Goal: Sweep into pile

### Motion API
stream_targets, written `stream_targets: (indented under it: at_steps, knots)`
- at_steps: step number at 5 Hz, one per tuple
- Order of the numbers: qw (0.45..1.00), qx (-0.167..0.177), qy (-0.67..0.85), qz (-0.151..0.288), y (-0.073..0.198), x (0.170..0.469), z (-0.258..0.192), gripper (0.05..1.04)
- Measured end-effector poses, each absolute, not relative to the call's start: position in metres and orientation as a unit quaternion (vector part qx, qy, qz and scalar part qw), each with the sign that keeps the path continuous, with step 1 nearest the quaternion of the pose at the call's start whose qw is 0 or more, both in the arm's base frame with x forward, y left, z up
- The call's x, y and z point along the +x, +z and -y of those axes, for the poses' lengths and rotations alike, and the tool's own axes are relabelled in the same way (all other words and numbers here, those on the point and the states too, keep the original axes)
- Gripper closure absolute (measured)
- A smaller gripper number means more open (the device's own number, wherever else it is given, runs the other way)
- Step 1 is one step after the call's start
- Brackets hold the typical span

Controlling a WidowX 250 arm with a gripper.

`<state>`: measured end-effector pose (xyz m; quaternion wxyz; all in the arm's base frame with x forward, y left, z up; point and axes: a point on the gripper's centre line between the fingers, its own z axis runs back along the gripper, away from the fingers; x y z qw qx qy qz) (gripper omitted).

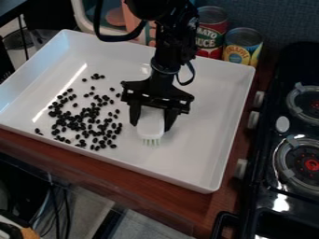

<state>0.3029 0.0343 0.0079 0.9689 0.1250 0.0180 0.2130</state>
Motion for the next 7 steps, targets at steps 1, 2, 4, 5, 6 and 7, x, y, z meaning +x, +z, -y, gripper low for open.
stream_targets:
  at_steps: [1,2,4,5,6,7]
  knots:
    - [0.965,0.124,0.229,-0.022,0.008,0.304,-0.044,0.324]
    - [0.95,0.109,0.292,-0.03,0.008,0.305,-0.055,0.324]
    - [0.927,0.082,0.365,-0.044,0.008,0.301,-0.068,0.324]
    - [0.916,0.078,0.39,-0.054,0.01,0.291,-0.076,0.324]
    - [0.9,0.067,0.427,-0.062,0.012,0.281,-0.086,0.324]
    - [0.892,0.053,0.445,-0.062,0.018,0.275,-0.089,0.324]
